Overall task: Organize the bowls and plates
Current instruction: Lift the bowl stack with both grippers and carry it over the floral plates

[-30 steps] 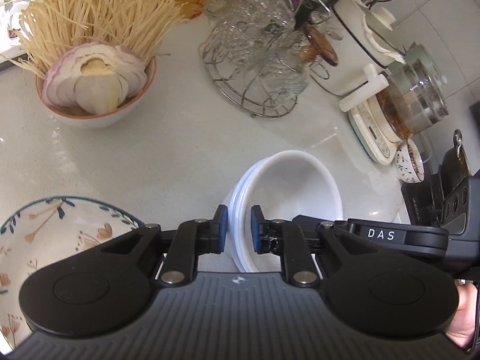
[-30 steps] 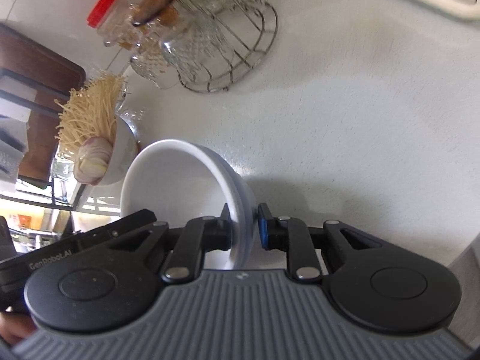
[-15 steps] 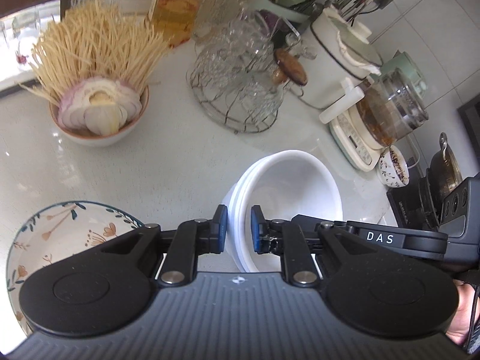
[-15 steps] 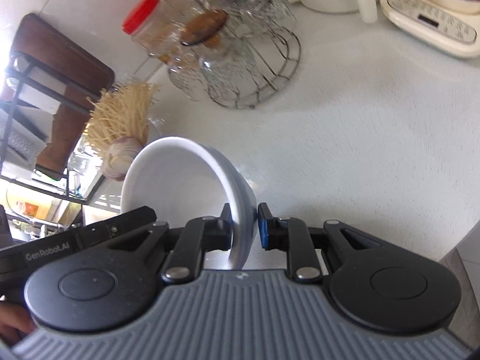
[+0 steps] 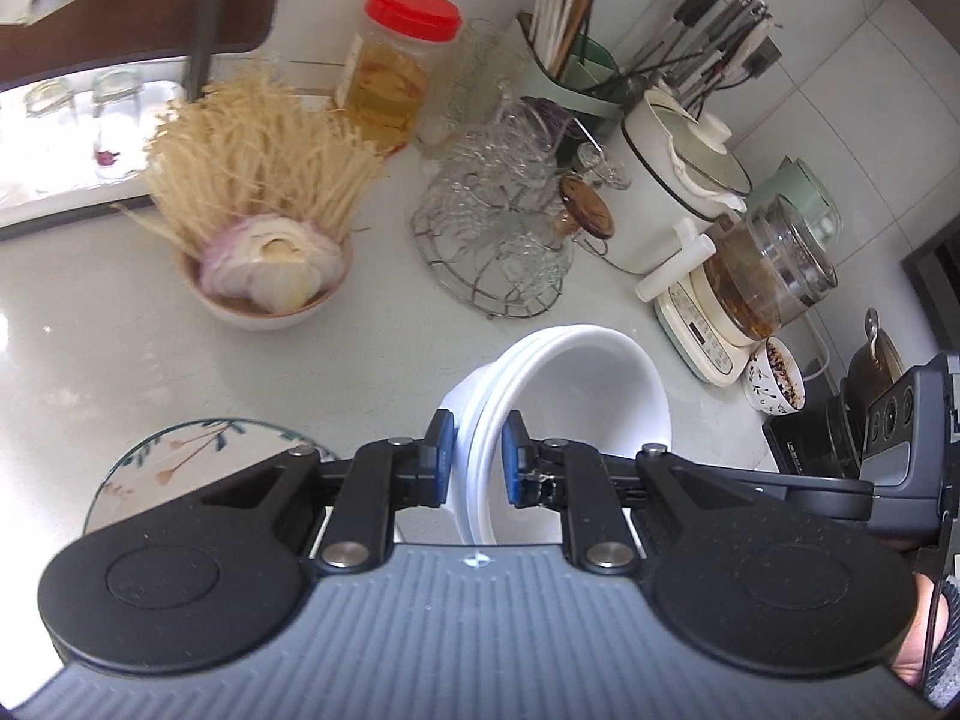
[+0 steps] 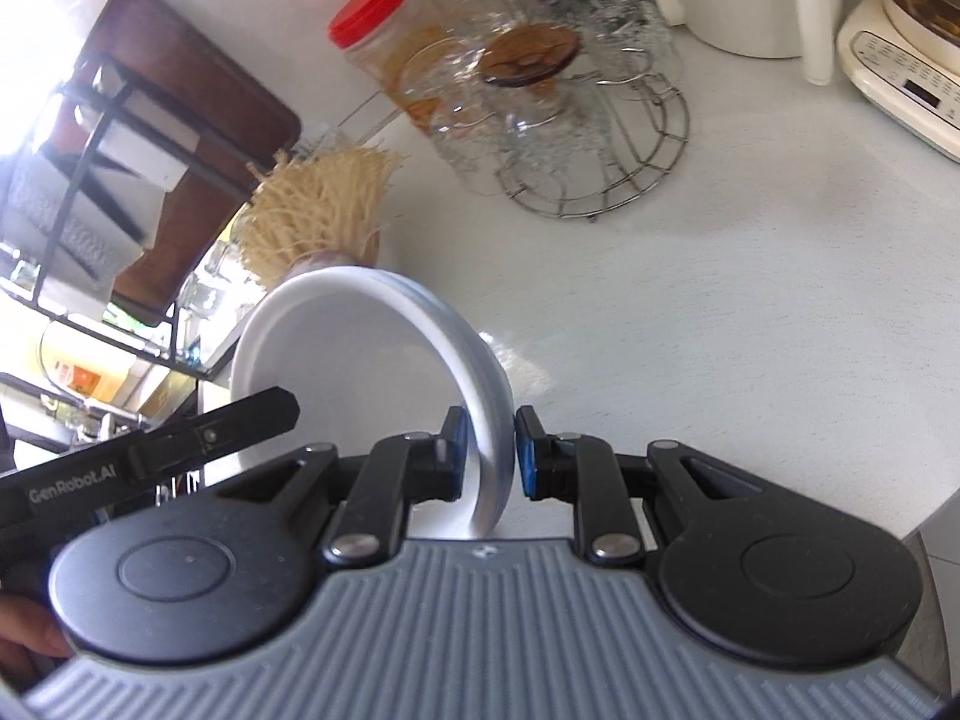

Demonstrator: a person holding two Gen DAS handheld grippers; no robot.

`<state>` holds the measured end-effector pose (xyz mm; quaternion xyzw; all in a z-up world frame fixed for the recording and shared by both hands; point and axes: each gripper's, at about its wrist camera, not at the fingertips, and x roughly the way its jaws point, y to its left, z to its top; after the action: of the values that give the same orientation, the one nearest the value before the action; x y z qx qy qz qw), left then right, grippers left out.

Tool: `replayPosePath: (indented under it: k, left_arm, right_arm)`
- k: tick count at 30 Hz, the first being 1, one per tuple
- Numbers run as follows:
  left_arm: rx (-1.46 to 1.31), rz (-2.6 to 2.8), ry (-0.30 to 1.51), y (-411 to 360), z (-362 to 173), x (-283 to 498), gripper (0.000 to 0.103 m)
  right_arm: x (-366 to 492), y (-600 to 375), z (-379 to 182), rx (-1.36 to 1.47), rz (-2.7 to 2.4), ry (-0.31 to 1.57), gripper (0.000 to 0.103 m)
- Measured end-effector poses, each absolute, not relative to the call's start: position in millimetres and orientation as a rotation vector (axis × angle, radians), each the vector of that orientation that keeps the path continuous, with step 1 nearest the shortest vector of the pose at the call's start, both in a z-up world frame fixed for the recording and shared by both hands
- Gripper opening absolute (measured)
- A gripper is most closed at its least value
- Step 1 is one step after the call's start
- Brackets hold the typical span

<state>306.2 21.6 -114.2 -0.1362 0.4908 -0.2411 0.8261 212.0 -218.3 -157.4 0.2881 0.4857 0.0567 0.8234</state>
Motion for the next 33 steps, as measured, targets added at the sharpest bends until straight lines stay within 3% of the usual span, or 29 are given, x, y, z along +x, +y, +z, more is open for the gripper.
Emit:
replayPosePath:
  k: [33]
  left_arm:
    - [-0.401,-0.325,1.116,152.9,-166.4,257.6,0.019]
  right_arm:
    - [213.2,-80.6,-189.2,0.426,0.227,1.238,0.020]
